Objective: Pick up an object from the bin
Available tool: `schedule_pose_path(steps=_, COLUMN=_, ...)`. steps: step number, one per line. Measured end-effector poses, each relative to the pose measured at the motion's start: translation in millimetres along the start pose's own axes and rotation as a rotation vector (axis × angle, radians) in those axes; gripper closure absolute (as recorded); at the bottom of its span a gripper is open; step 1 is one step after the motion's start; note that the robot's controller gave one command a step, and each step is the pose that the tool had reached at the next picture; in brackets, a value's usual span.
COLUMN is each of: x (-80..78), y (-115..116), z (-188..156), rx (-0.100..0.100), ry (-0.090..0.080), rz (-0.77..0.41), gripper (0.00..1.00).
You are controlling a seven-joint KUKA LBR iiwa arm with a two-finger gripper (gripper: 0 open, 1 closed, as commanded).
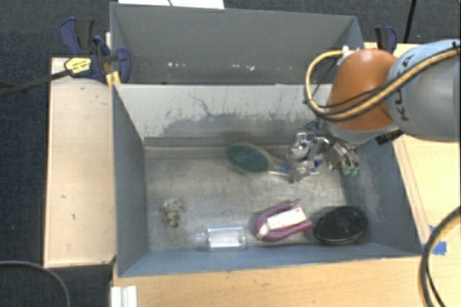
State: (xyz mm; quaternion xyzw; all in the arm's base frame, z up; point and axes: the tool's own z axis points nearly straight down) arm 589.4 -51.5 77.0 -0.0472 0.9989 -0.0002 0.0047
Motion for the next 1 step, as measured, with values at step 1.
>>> schedule_pose_path(steps=1, x=0.7, y=20.6, z=-153.0, rx=0.001, ry=-0.003, rz=0.003, gripper=1.00)
